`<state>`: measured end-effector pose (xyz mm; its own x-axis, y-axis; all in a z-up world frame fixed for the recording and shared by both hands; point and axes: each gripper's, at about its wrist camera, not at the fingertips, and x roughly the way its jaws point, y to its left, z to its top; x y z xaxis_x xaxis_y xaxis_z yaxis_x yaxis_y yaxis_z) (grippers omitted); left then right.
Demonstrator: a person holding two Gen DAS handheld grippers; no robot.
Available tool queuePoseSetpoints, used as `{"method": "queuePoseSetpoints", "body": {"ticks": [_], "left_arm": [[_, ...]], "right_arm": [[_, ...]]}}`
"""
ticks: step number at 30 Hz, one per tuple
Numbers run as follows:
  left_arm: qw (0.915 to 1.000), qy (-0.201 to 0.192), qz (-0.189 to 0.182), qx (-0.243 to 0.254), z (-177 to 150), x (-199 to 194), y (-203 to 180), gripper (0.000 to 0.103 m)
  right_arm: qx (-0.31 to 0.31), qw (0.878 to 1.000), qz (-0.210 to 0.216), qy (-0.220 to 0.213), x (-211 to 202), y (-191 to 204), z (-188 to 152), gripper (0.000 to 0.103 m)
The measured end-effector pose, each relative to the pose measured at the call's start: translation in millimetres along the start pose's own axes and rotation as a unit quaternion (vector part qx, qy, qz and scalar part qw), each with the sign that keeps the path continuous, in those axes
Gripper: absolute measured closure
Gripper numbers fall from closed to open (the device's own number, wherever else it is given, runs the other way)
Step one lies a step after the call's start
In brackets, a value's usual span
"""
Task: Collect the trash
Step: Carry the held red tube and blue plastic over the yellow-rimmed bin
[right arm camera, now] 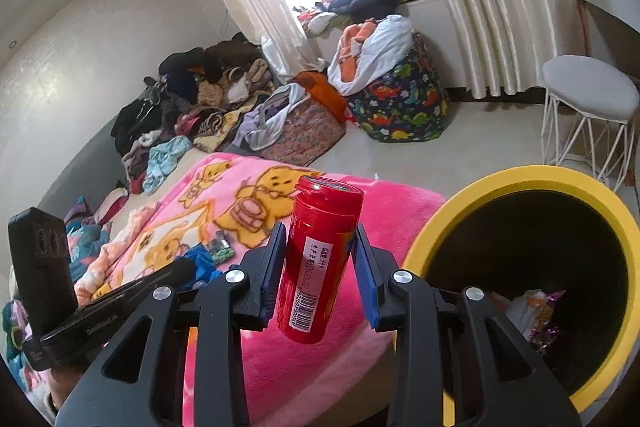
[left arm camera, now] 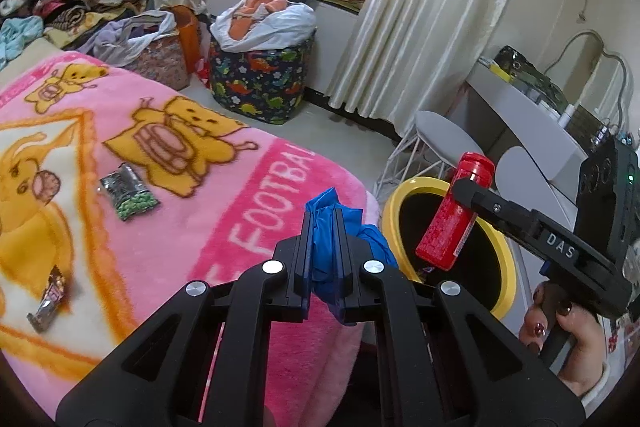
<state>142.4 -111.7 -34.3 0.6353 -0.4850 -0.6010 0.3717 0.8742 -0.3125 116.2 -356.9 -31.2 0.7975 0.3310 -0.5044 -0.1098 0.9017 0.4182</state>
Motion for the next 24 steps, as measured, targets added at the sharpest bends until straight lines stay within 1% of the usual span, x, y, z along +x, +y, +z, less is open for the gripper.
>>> {"method": "queuePoseSetpoints", "body": {"ticks": [11,24], "left_arm": [[0.9996,0.009,-0.013,0.024,-3,11,-28,0.098],[0.9972,0.030,-0.035,0.059,-7,38,-67,0.098]], "right_arm": [[0.027,0.999,-0.032,-0.024,-21,-38,5,0.071],[0.062,0.994,-0.074,-0.046,-39,-82,3,0.071]]}}
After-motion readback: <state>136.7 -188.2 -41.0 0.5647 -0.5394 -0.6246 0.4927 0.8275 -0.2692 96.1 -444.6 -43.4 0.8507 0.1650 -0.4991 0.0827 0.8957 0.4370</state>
